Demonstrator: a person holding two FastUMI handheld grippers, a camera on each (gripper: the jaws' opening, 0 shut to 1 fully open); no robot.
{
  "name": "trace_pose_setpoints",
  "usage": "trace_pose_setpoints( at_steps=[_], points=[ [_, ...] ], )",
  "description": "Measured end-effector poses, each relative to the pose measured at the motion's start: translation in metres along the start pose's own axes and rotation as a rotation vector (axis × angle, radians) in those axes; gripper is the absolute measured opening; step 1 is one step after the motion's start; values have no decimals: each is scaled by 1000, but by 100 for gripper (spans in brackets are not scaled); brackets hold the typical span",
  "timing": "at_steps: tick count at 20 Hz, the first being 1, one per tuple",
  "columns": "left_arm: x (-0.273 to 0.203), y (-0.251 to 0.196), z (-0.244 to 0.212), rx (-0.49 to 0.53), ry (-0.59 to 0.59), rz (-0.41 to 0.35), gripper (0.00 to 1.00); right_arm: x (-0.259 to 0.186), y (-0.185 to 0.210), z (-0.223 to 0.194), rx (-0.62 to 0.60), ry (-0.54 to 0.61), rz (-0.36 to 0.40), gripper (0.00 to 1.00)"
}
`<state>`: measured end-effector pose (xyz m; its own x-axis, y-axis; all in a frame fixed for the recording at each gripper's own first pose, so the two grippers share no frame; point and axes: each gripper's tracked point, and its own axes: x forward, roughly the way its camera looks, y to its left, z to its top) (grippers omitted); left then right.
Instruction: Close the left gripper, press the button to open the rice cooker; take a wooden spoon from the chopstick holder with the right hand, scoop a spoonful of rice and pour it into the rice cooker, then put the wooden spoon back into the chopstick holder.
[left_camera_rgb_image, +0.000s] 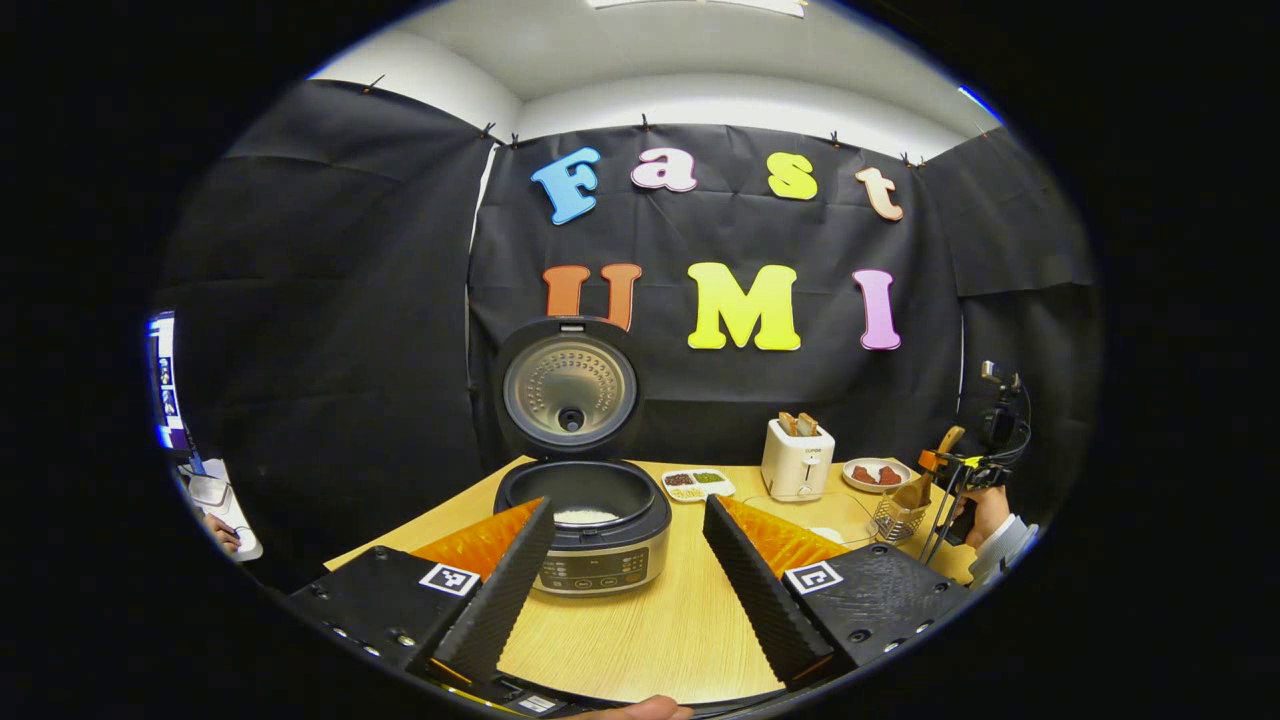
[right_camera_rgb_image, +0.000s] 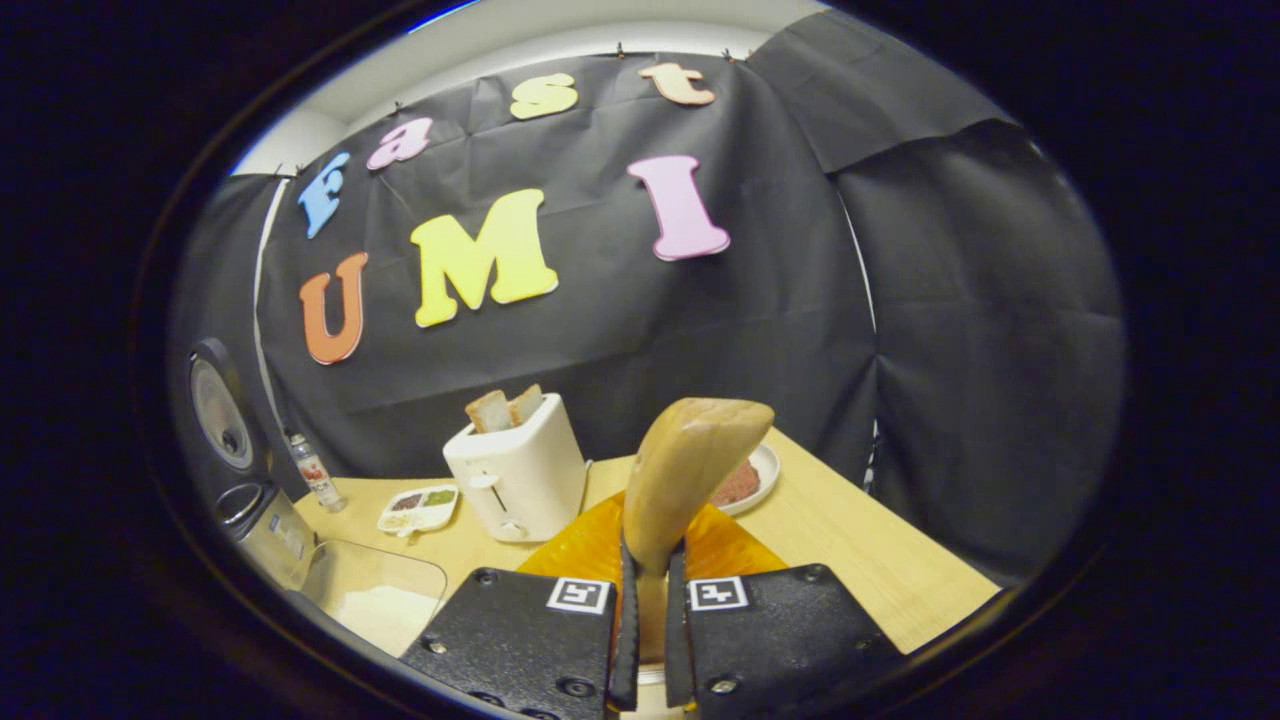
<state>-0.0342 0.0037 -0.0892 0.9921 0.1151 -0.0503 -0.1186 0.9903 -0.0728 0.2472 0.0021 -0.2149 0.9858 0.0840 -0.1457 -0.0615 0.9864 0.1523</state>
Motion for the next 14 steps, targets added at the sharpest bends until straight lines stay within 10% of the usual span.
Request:
trace_pose_setpoints(
  at_steps=[14],
  points=[
    [-36,27,14,-52,-73,-20,95,-63,103,68,-126,-99,132,16]
  ],
)
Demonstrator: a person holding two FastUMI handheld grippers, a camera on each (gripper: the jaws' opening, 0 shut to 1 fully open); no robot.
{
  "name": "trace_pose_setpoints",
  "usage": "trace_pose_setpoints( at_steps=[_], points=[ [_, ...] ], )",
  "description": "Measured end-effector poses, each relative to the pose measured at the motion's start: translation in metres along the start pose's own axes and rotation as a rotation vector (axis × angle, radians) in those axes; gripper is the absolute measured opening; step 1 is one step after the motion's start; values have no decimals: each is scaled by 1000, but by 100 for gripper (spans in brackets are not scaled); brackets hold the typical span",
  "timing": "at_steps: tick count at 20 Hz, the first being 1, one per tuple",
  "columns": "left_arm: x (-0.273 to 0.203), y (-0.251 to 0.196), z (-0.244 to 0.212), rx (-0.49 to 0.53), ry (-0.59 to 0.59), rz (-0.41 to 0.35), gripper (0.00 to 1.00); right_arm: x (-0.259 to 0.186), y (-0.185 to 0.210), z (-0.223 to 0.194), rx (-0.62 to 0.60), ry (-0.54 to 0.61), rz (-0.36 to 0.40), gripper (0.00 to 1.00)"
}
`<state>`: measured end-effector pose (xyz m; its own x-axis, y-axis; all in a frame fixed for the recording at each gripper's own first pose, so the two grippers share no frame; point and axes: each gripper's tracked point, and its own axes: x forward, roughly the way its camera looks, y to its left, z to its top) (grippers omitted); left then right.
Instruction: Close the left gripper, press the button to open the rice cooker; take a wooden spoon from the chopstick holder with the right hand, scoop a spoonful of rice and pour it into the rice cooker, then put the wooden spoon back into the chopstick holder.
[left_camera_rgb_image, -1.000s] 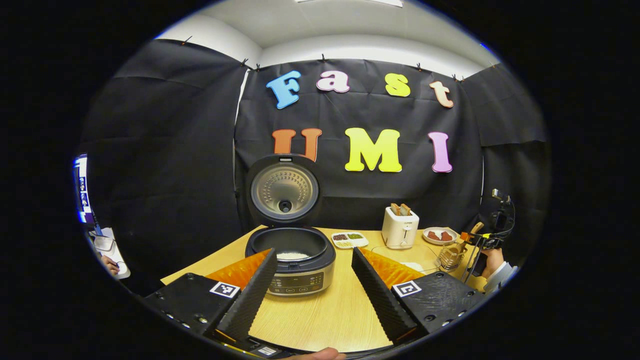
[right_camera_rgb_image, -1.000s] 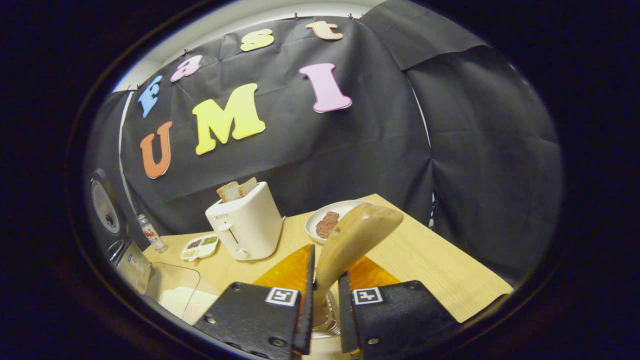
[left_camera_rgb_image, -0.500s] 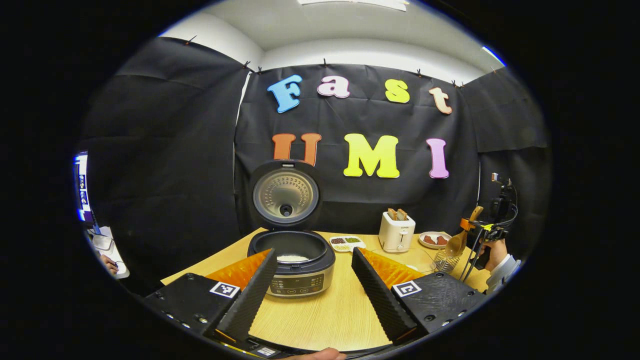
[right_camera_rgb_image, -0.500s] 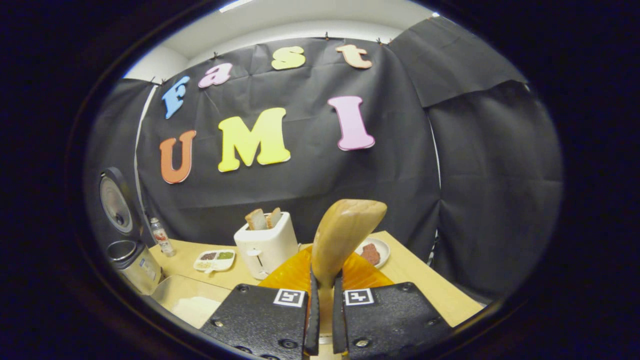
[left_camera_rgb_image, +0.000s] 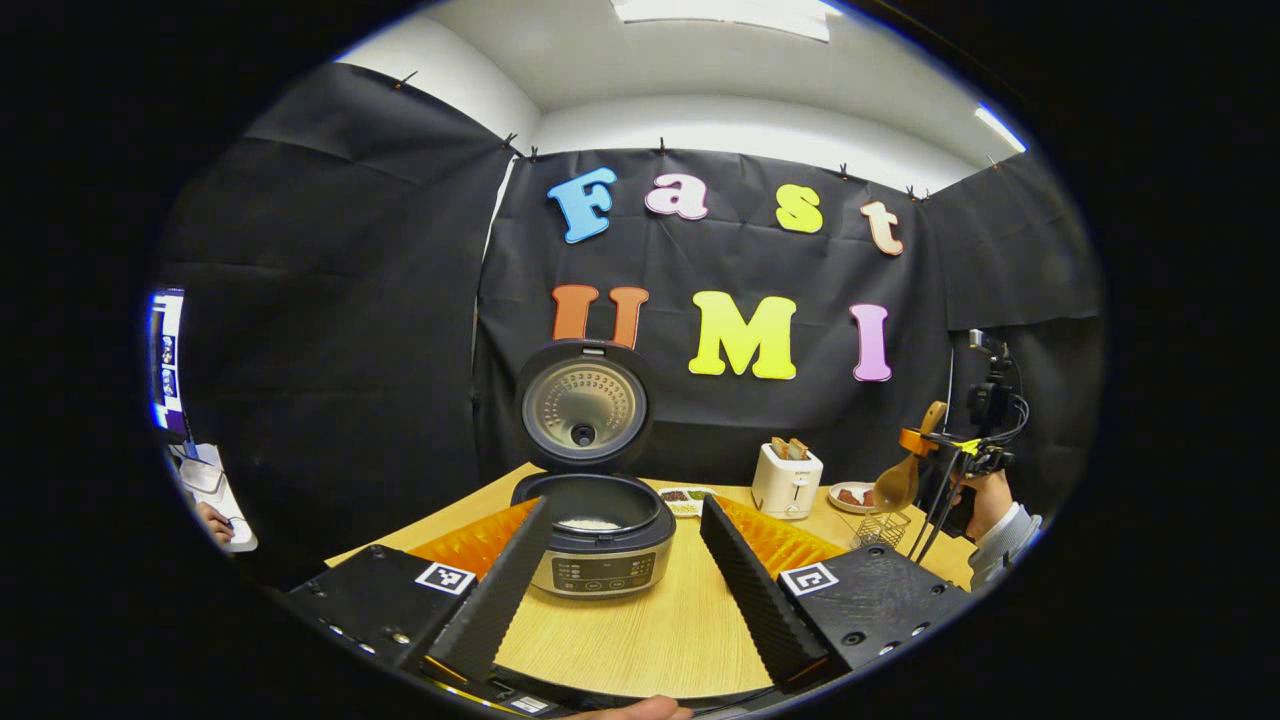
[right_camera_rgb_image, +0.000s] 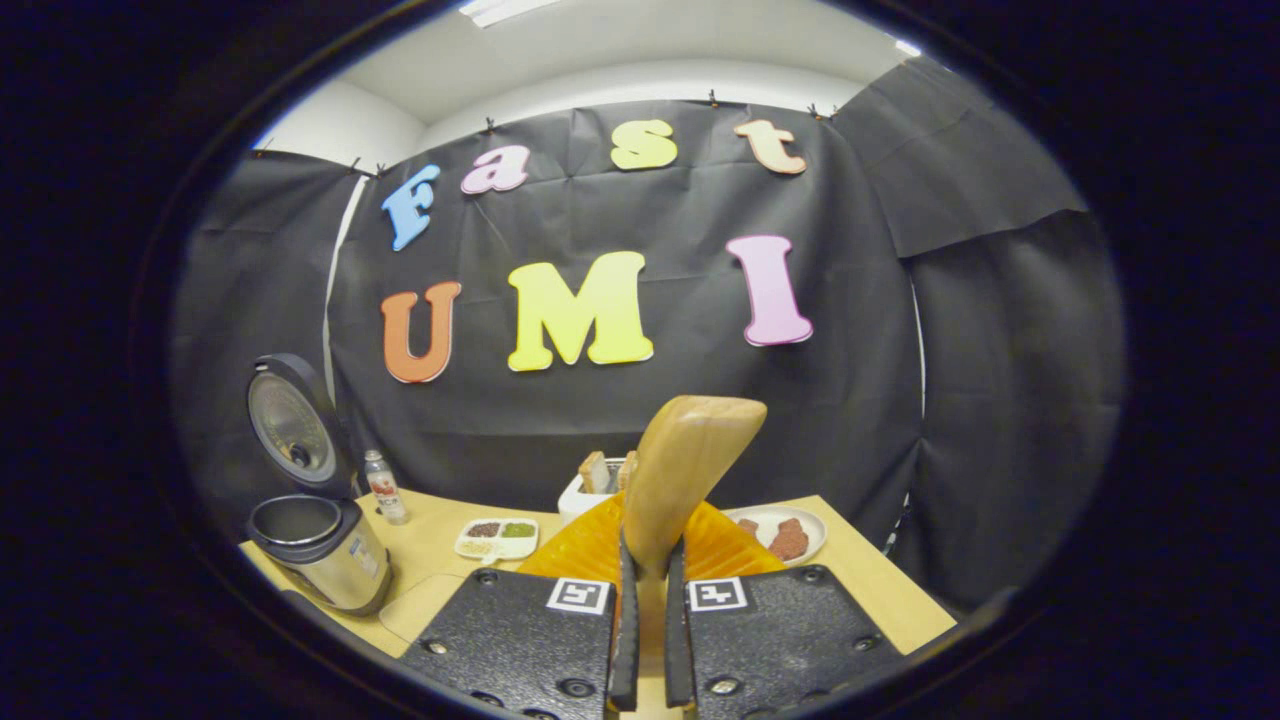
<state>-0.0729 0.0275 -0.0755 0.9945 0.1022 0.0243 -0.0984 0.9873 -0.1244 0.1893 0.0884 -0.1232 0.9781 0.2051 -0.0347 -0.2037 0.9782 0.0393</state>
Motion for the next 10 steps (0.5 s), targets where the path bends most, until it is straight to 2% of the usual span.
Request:
trace_pose_setpoints(
  at_steps=[1,4,5,6,10],
  points=[
    [-2,0,0,8,-3,-7,95,0,9,2,-15,-6,-2,13],
    [-6,7,-6,41,8,-2,95,1,54,-4,-32,-6,61,13],
    [-8,9,-6,47,9,1,95,2,67,-10,-30,5,81,8],
    [-9,11,-7,47,12,2,95,2,80,-16,-32,12,101,13],
    [-10,16,-11,34,34,0,95,9,125,-48,-48,63,170,13]
  ],
)
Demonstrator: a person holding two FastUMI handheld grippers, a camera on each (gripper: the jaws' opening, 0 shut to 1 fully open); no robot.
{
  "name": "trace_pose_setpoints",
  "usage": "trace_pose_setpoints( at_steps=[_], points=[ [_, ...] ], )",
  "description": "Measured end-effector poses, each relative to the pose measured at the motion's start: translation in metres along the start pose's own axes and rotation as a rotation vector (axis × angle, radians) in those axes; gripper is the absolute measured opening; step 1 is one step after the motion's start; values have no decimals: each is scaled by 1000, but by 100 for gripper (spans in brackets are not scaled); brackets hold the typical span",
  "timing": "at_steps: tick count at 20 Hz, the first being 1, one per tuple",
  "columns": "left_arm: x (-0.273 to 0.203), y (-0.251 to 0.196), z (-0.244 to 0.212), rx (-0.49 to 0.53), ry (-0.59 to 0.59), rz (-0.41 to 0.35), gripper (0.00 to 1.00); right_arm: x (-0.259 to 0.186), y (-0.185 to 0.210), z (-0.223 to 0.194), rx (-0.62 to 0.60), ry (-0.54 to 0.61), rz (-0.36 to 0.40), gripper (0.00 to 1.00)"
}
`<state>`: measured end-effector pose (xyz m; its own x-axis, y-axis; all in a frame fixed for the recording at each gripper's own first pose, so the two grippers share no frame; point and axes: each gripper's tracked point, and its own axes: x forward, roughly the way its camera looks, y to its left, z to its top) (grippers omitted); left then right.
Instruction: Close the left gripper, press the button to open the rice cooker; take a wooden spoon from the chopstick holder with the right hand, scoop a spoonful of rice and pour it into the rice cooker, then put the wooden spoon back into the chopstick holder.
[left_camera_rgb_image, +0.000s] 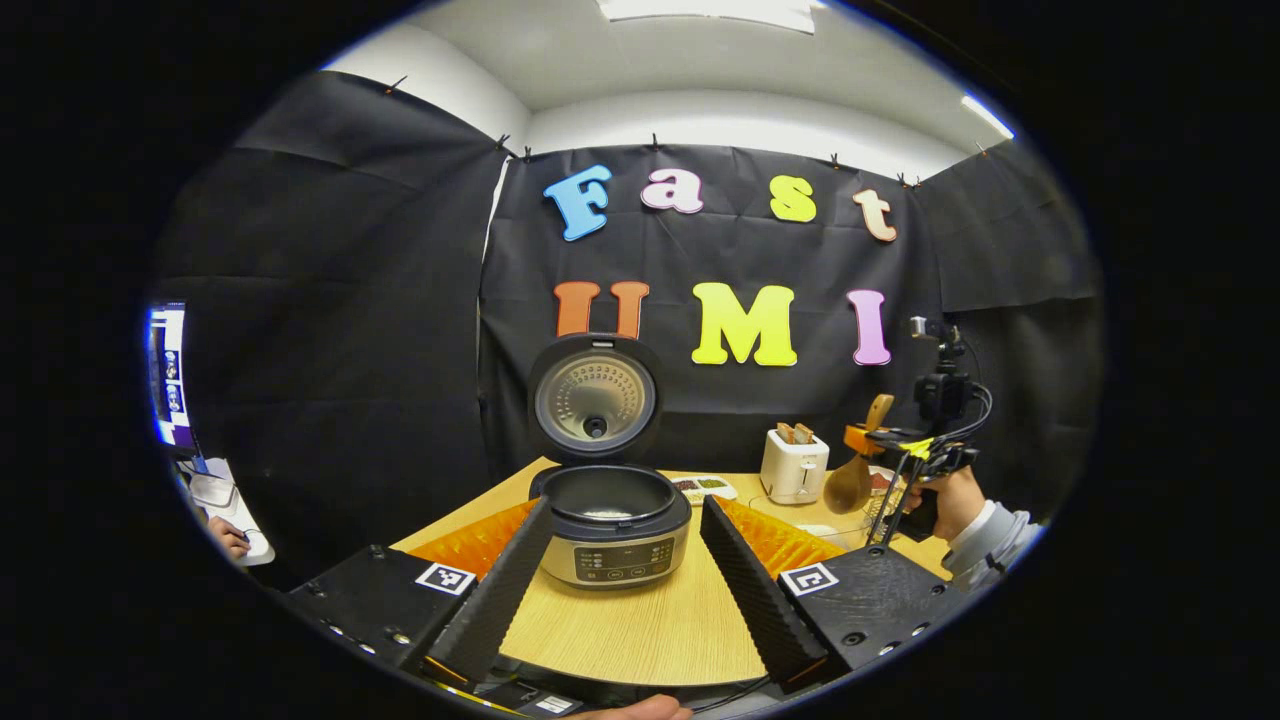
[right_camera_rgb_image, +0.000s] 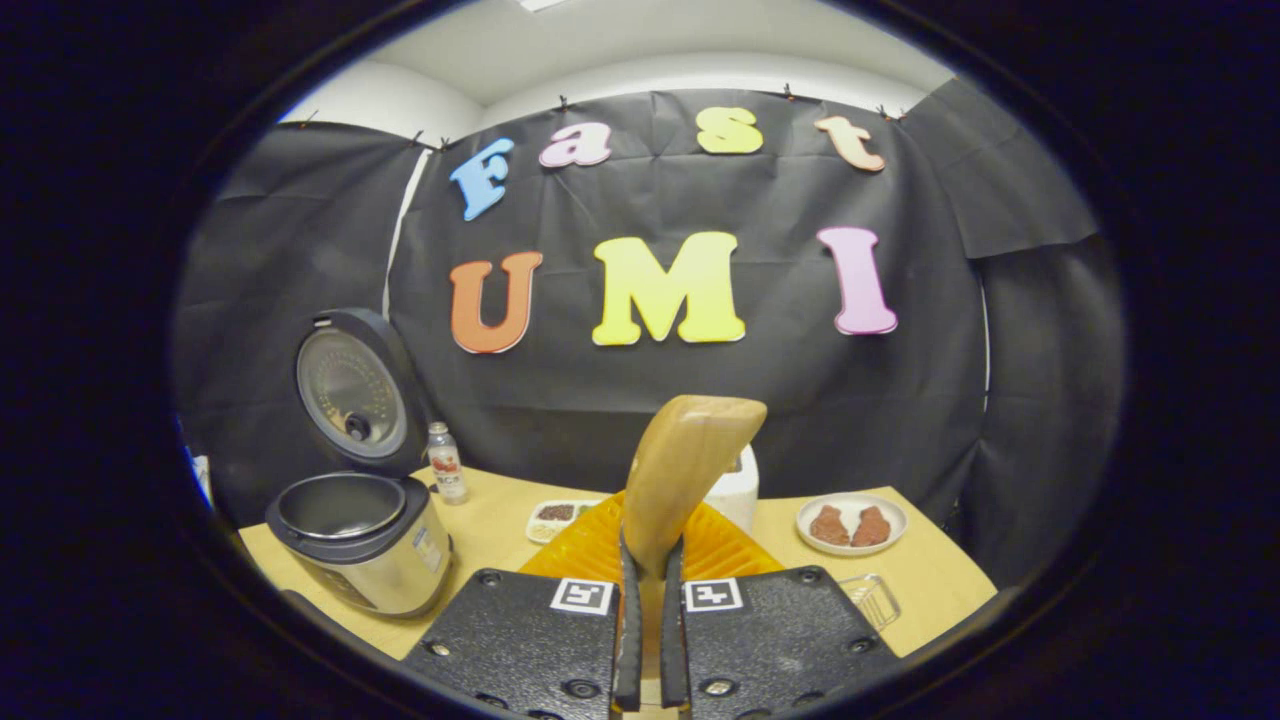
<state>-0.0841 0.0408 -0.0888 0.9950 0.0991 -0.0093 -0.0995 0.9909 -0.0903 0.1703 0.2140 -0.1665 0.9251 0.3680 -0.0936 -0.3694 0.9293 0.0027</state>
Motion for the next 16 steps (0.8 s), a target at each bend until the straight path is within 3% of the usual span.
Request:
trace_pose_setpoints(
  at_steps=[5,9,13,16],
  points=[
    [1,6,-9,-1,15,7,95,23,9,-59,1,104,-18,12],
    [7,9,-16,-20,39,17,95,28,-9,-84,-102,139,-97,13],
    [13,5,-18,-39,43,9,95,26,-14,-99,-178,163,-108,13],
    [16,3,-20,-37,49,7,96,15,3,-119,-40,243,-53,13]
  ],
)
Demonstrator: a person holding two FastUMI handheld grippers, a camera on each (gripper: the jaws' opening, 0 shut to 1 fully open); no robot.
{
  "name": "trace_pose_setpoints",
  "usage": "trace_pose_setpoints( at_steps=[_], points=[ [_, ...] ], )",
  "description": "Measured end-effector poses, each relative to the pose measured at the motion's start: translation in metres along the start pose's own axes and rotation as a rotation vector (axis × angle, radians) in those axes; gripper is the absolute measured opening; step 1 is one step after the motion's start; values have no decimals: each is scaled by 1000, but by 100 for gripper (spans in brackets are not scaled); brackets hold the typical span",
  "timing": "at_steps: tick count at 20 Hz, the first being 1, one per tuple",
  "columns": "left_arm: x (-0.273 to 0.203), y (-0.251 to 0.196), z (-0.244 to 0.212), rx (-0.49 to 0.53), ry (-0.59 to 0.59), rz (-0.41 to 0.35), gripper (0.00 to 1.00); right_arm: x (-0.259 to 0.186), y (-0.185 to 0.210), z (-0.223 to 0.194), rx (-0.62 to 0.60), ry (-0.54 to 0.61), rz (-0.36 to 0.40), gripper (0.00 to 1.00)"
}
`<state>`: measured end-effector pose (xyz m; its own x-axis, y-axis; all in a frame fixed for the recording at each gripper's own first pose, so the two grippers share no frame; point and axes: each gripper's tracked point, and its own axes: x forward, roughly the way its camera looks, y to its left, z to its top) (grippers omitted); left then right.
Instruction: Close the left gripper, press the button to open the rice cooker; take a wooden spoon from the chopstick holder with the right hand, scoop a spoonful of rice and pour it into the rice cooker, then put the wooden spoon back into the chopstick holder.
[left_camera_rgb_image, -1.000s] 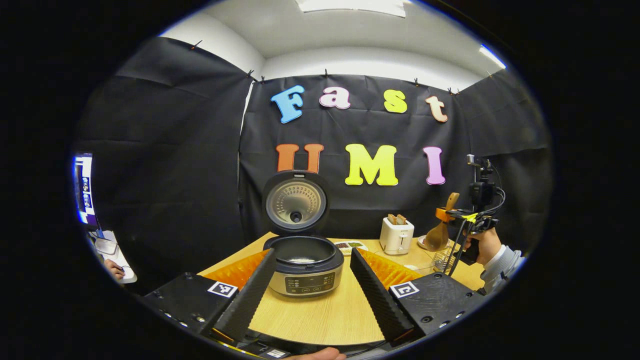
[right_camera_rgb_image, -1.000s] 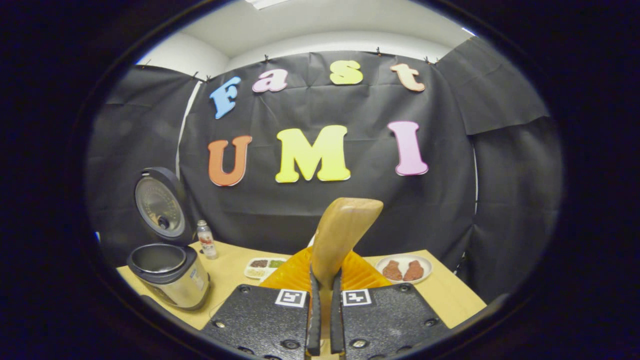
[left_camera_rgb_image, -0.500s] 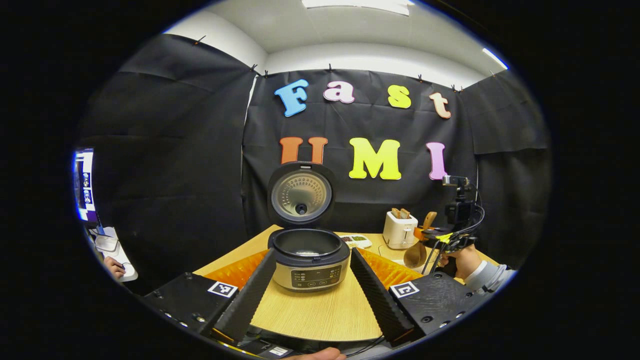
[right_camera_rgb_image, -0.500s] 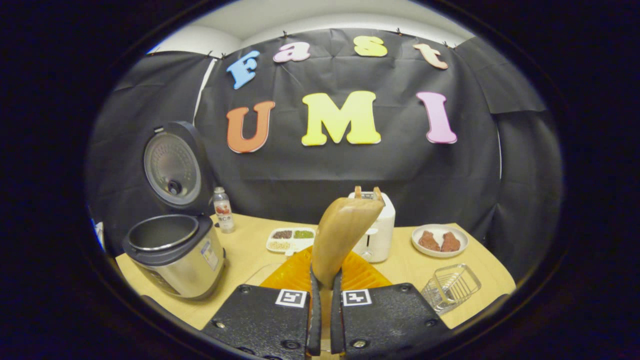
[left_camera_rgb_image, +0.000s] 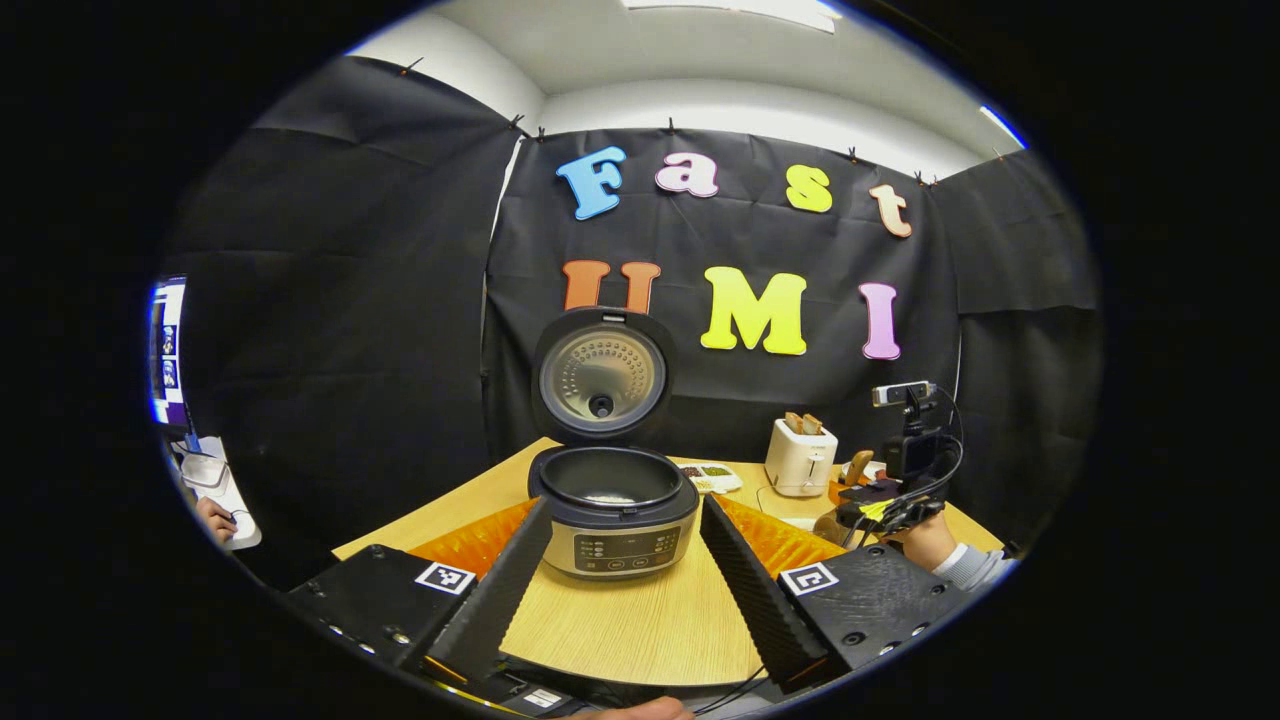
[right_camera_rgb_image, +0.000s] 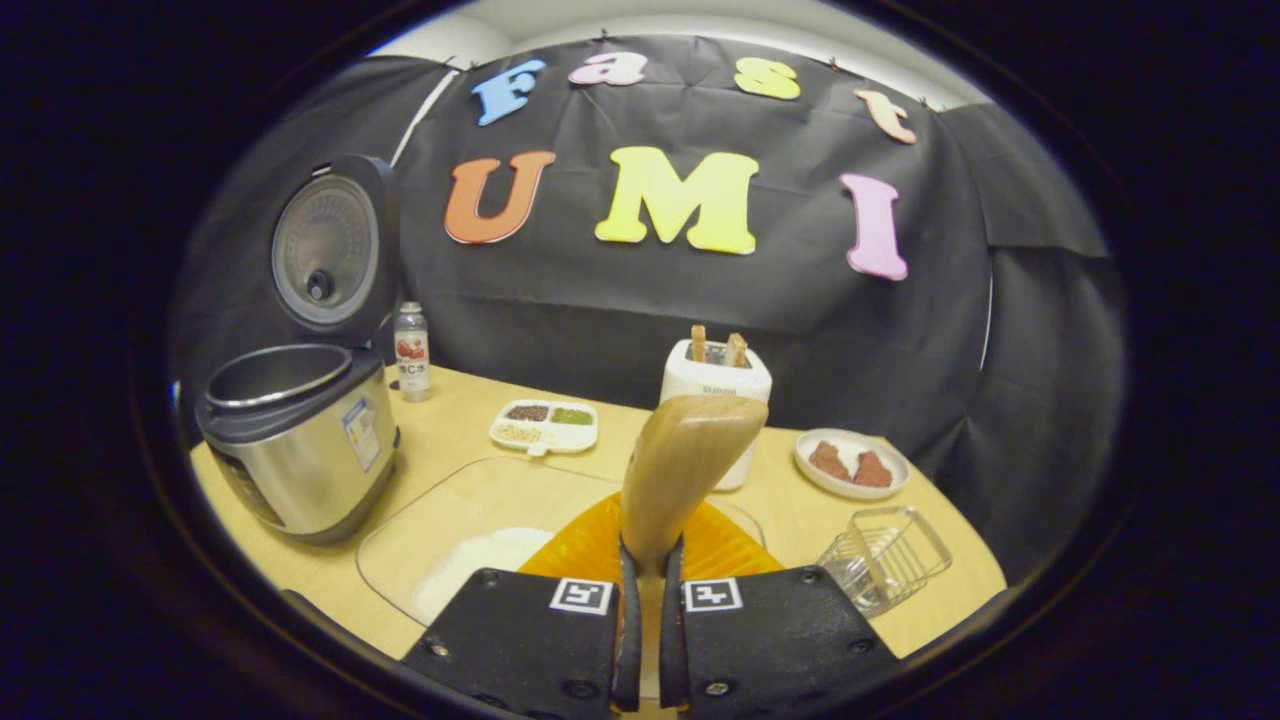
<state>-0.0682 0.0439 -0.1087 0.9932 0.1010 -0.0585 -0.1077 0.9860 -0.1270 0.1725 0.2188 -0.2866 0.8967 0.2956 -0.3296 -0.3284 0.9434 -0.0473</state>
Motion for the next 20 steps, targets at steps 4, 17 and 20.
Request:
trace_pose_setpoints(
  at_steps=[4,17,20],
  points=[
    [0,-2,0,0,-1,-9,96,-15,35,-7,217,86,139,13],
    [-10,-20,8,-22,-3,-64,94,-8,28,1,763,130,260,13],
    [-10,-21,10,-1,-6,-65,94,-10,23,11,838,97,257,12]
  ],
)
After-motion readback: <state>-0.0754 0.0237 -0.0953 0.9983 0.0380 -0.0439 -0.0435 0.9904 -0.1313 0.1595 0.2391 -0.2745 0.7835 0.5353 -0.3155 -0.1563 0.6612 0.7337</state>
